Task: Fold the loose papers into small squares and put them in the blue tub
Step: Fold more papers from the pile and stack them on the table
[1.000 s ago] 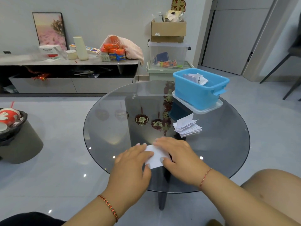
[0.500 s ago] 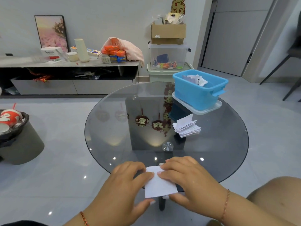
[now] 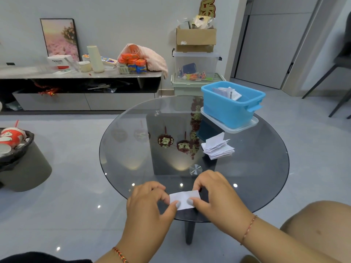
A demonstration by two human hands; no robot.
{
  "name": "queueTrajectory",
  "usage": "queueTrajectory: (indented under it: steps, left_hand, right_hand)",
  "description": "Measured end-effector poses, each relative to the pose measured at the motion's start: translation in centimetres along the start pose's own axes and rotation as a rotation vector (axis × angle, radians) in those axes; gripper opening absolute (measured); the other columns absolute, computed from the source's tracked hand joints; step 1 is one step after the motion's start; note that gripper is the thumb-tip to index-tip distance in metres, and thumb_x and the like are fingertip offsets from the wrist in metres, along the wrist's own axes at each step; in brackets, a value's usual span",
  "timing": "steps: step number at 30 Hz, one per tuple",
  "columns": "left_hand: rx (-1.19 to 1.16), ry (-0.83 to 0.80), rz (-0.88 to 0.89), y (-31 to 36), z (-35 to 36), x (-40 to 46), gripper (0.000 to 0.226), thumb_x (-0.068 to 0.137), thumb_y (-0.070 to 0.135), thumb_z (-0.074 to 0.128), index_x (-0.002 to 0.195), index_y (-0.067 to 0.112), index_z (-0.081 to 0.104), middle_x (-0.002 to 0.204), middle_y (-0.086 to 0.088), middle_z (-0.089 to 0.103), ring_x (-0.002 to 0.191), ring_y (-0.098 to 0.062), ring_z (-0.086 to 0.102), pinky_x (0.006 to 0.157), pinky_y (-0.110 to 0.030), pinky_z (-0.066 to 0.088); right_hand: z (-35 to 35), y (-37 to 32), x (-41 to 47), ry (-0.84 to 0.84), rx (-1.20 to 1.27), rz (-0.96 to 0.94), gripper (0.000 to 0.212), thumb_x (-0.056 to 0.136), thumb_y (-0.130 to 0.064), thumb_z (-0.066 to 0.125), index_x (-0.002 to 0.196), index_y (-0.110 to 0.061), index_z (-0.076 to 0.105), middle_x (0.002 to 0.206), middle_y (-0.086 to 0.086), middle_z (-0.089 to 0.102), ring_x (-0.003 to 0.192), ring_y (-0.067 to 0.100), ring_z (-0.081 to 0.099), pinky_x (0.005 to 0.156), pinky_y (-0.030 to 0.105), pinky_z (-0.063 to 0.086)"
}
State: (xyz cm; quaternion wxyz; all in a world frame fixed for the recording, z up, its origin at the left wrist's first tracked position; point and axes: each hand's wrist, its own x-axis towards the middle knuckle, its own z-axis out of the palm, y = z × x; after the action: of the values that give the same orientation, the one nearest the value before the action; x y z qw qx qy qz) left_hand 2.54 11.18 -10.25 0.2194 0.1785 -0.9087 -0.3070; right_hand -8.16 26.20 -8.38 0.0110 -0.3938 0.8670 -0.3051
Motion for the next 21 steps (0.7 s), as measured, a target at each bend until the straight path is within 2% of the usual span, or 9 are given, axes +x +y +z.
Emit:
queueTrajectory:
  steps: [3, 5, 6, 8, 12, 15, 18, 21]
  left_hand:
    - [-0.026, -0.001, 0.032, 0.3, -0.4, 0.2, 0.033, 0.077, 0.035, 0.073, 0.085, 0.049, 0.044, 0.099, 0.035, 0.043, 0.1, 0.001, 0.039, 0.087, -0.023, 0.031]
    - [-0.003, -0.027, 0.114, -0.1, -0.6, 0.3, 0.028, 0.081, 0.038, 0.065, 0.096, 0.054, 0.047, 0.104, 0.038, 0.044, 0.102, 0.007, 0.037, 0.088, -0.02, 0.032]
    - [0.045, -0.032, 0.174, -0.5, -0.6, 0.4, 0.019, 0.081, 0.041, 0.058, 0.096, 0.053, 0.055, 0.103, 0.037, 0.047, 0.102, 0.009, 0.037, 0.087, -0.018, 0.031]
    - [0.115, -0.048, 0.287, -1.2, -0.9, 0.4, 0.021, 0.081, 0.044, 0.05, 0.095, 0.042, 0.065, 0.101, 0.031, 0.053, 0.099, 0.009, 0.039, 0.085, -0.018, 0.031]
    - [0.198, -0.104, 0.594, -2.6, -1.3, 0.3, 0.031, 0.079, 0.05, 0.06, 0.104, 0.032, 0.062, 0.105, 0.015, 0.056, 0.1, -0.006, 0.049, 0.085, -0.025, 0.035]
    - [0.212, -0.064, 0.724, -3.1, -1.4, 0.8, 0.018, 0.088, 0.041, 0.054, 0.096, 0.028, 0.063, 0.101, 0.013, 0.057, 0.092, -0.011, 0.052, 0.082, -0.027, 0.037]
    - [0.112, -0.045, 0.692, -2.3, -1.2, 1.0, 0.025, 0.095, 0.036, 0.044, 0.087, 0.024, 0.064, 0.098, 0.015, 0.058, 0.09, -0.008, 0.053, 0.081, -0.023, 0.038]
    - [0.001, -0.051, 0.573, -0.7, -1.0, 1.3, 0.02, 0.094, 0.035, 0.046, 0.083, 0.028, 0.061, 0.089, 0.021, 0.057, 0.085, -0.001, 0.051, 0.078, -0.022, 0.04]
  right_hand:
    - [-0.1, 0.0, 0.1, 0.009, 0.036, 0.003, 0.027, 0.081, -0.028, 0.07, 0.096, -0.039, 0.05, 0.096, -0.027, 0.047, 0.097, -0.001, 0.042, 0.085, 0.012, 0.036]
    - [0.1, 0.2, -0.1, -0.004, -0.001, -0.06, 0.022, 0.082, -0.025, 0.065, 0.102, -0.034, 0.061, 0.1, -0.025, 0.053, 0.099, 0.002, 0.044, 0.088, 0.019, 0.039]
    - [0.3, 0.3, -0.2, 0.008, -0.052, -0.12, 0.021, 0.082, -0.025, 0.062, 0.101, -0.032, 0.064, 0.099, -0.023, 0.055, 0.097, 0.004, 0.045, 0.086, 0.024, 0.042]
    - [0.4, 0.2, -0.7, 0.047, -0.168, -0.236, 0.02, 0.083, -0.031, 0.055, 0.099, -0.03, 0.067, 0.097, -0.019, 0.057, 0.091, 0.008, 0.048, 0.077, 0.027, 0.045]
    - [0.3, 0.0, -2.0, 0.013, -0.283, -0.372, 0.036, 0.081, -0.052, 0.056, 0.101, -0.024, 0.066, 0.097, -0.013, 0.055, 0.084, 0.011, 0.05, 0.07, 0.025, 0.043]
    - [0.4, 0.4, -2.2, 0.048, -0.326, -0.443, 0.029, 0.085, -0.049, 0.055, 0.095, -0.024, 0.067, 0.094, -0.012, 0.056, 0.079, 0.011, 0.049, 0.069, 0.026, 0.041]
    - [0.5, 0.6, -2.0, 0.086, -0.214, -0.454, 0.019, 0.092, -0.037, 0.051, 0.088, -0.027, 0.066, 0.087, -0.013, 0.057, 0.077, 0.01, 0.048, 0.068, 0.025, 0.041]
    - [-0.3, 0.6, -1.6, 0.116, -0.047, -0.37, 0.014, 0.093, -0.031, 0.051, 0.086, -0.029, 0.063, 0.081, -0.016, 0.059, 0.076, 0.006, 0.049, 0.069, 0.02, 0.041]
